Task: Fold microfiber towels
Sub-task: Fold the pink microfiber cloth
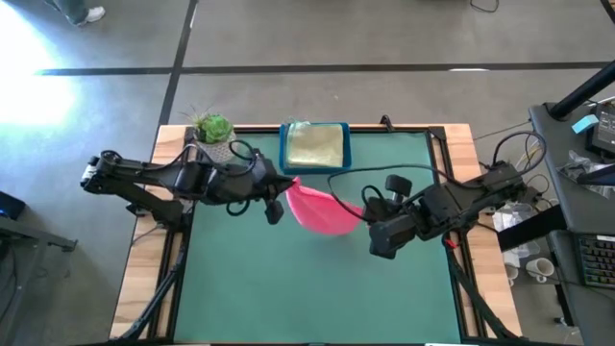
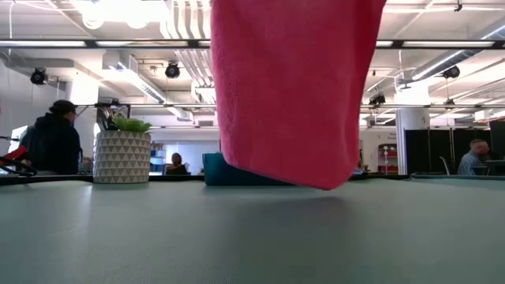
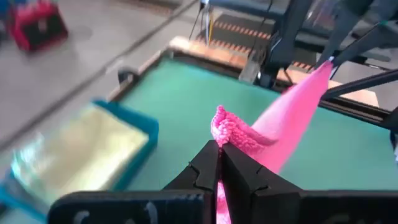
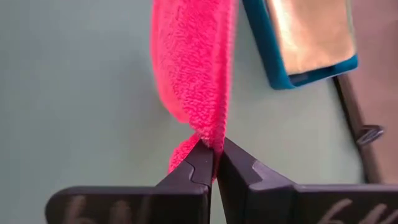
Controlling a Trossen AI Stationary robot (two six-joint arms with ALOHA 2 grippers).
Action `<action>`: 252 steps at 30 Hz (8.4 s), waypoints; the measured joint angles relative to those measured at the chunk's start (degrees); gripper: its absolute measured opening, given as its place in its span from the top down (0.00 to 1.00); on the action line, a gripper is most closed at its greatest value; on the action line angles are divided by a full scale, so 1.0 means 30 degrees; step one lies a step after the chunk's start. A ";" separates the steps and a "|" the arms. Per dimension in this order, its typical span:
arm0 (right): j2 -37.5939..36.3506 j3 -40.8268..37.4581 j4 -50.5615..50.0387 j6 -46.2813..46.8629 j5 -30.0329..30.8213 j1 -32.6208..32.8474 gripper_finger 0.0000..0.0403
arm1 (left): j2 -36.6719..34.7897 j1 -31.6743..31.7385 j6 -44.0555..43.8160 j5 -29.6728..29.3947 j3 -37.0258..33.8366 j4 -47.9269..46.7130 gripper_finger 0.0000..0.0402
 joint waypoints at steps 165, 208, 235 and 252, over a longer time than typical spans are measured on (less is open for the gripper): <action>0.1617 0.3550 -0.0468 -0.2505 0.2231 -0.1742 0.98 | 0.2943 -0.2084 -0.6907 -0.4129 0.3471 -1.0072 1.00; 0.2418 -0.6845 0.9021 -0.0313 -1.1948 -0.2083 0.98 | 0.3452 -0.2787 -1.2473 0.6600 -0.5677 -0.1718 1.00; 0.3020 -1.0564 1.0279 -0.1364 -1.0049 -0.6680 0.98 | 0.5375 0.0159 -1.2786 0.2205 -0.6703 -0.1358 1.00; 0.3155 -1.0426 1.0220 -0.2341 -0.9208 -0.7016 0.90 | 0.6411 0.1020 -1.2042 0.2169 -0.6703 -0.1081 1.00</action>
